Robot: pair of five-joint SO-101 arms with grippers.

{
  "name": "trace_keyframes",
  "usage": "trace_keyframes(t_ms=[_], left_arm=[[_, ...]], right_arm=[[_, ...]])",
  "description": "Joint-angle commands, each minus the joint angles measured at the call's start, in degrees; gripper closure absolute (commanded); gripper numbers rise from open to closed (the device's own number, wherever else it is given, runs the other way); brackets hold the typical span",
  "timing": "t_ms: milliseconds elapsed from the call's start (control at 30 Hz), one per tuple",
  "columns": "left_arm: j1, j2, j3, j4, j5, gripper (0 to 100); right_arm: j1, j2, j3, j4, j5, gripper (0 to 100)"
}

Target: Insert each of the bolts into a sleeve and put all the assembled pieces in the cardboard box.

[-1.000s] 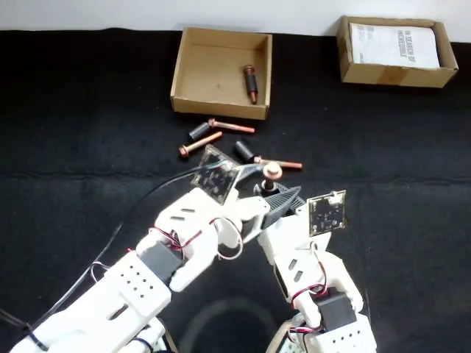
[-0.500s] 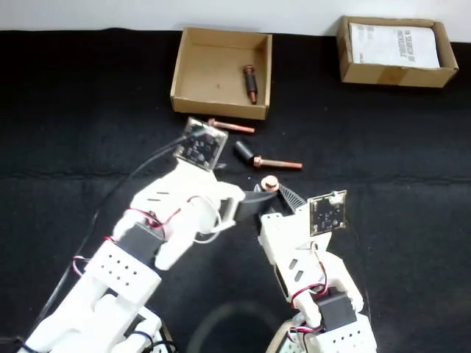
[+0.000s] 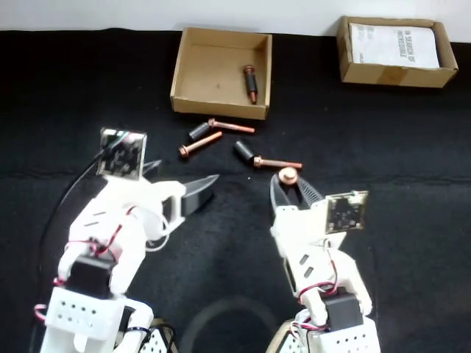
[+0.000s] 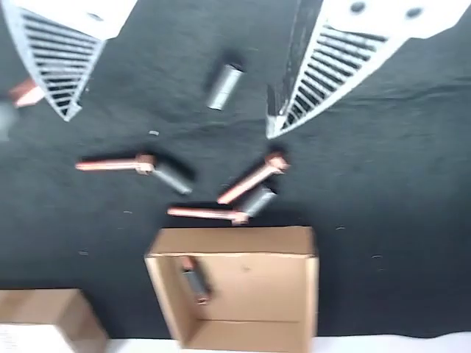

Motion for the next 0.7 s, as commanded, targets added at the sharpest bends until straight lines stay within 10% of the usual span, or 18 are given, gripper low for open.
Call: trace_keyframes(t_ms=[0,467,667], left_arm=[[-3.56,-8.04,6.46,0.26,0.18,63],[-9.45,-27.03,28.26,-0.18,0.53,64],[-9.45,-27.03,28.97,-0.18,0.53,84]], right_arm=[[1.19,1.36,-7.16,-1.19,0.44,99.1],[1.27,47.69,-45.23,-1.19,0.44,99.1],[1.19,65.63,-59.82,-1.45,0.18,99.1]])
